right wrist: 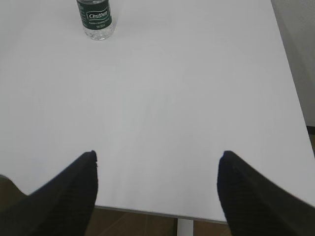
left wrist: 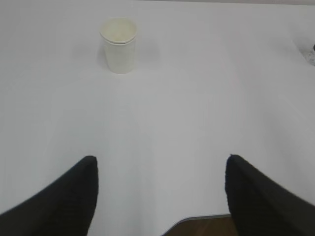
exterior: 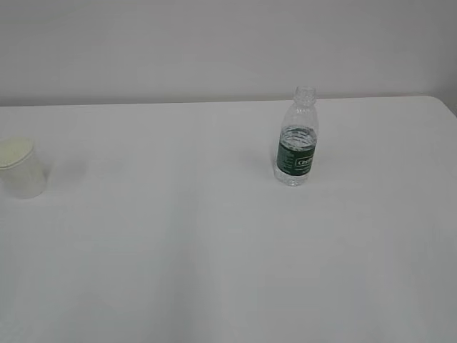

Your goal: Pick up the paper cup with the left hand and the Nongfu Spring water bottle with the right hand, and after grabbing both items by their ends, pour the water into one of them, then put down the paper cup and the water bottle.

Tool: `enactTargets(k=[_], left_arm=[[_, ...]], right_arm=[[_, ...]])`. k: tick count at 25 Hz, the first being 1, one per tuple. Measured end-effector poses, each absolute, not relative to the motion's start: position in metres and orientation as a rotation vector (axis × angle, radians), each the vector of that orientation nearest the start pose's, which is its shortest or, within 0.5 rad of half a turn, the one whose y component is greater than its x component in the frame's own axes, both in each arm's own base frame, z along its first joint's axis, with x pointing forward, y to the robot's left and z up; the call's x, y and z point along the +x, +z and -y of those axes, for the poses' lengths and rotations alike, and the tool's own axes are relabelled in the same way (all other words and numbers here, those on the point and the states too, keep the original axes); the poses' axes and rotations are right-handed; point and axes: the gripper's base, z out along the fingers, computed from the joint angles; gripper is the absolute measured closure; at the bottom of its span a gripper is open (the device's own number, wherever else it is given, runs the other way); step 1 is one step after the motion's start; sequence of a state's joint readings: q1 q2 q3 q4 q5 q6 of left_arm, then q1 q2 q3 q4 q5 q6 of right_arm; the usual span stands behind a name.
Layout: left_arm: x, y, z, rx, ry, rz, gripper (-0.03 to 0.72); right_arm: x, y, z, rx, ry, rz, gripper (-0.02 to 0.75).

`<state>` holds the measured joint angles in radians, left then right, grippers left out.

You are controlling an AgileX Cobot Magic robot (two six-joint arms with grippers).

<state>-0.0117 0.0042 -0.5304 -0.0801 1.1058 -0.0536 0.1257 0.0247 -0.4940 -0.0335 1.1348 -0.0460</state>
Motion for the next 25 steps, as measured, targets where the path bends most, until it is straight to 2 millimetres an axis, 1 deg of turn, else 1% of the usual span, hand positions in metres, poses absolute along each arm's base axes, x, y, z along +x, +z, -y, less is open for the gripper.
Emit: enactTargets(k=[14,19,25], left_arm=[[-0.010,0.282,0.006,-0.036,-0.136,-2.061,0.112],[-0.010,0.283,0.006,-0.036,-0.136,-2.056,0.112],[-0.009,0.283,0.006,-0.036,-0.136,-2.051,0.114]], right_arm=[[-0.004,0.270,0.003,-0.182,0.006,-2.141,0.165],[-0.007,0.280,0.004,-0.178,0.007,-2.102,0.165],[-0.007,0.280,0.003,-0.177,0.012,-2.094,0.165]])
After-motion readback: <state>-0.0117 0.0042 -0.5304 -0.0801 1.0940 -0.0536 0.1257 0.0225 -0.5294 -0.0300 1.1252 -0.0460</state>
